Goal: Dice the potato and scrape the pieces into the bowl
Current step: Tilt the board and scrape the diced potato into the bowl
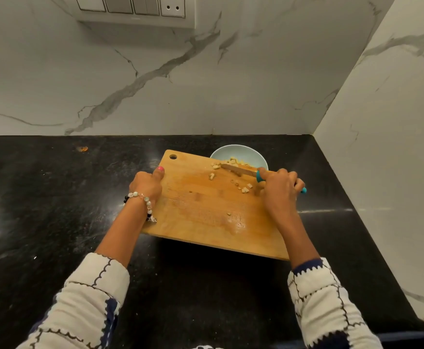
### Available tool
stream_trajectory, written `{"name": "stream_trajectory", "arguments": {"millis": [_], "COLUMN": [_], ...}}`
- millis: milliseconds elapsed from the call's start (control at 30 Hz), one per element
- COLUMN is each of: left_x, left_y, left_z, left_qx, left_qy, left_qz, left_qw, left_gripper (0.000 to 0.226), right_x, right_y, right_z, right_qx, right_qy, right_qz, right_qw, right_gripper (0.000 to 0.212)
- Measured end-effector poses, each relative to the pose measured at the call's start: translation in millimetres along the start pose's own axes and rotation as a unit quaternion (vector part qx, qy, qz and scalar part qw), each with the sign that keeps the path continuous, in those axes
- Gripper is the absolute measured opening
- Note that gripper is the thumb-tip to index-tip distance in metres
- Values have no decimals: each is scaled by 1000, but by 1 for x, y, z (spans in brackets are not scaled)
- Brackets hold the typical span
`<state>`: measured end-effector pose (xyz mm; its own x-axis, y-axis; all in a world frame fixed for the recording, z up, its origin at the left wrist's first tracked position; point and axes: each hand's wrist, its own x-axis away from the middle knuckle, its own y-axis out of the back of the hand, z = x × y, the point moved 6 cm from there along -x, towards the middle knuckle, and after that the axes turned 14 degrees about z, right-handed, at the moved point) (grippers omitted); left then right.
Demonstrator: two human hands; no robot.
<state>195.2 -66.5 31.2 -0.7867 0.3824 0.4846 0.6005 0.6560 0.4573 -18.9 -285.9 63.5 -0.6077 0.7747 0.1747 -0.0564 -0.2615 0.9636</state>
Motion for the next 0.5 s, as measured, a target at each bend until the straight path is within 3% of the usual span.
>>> {"name": "stream_trajectory", "arguments": {"millis": [200, 367, 500], "left_x": [-6, -9, -10], "left_y": [0, 2, 1], "left_z": [0, -2, -4], "left_qx": [6, 5, 3], "left_qy": [1, 0, -5], "left_qz": [4, 5, 1], "left_qw": [1000, 1000, 1000], "left_gripper": [47, 48, 48], "right_x": [-18, 4, 10], "right_y": [13, 15, 1], "right_z": [-1, 14, 20], "right_qx": [-15, -15, 9], "right_qy": [-20, 55, 53], "right_qz": [-5, 15, 36], "right_qw": [1000, 998, 998], "right_gripper": [41, 43, 45]}}
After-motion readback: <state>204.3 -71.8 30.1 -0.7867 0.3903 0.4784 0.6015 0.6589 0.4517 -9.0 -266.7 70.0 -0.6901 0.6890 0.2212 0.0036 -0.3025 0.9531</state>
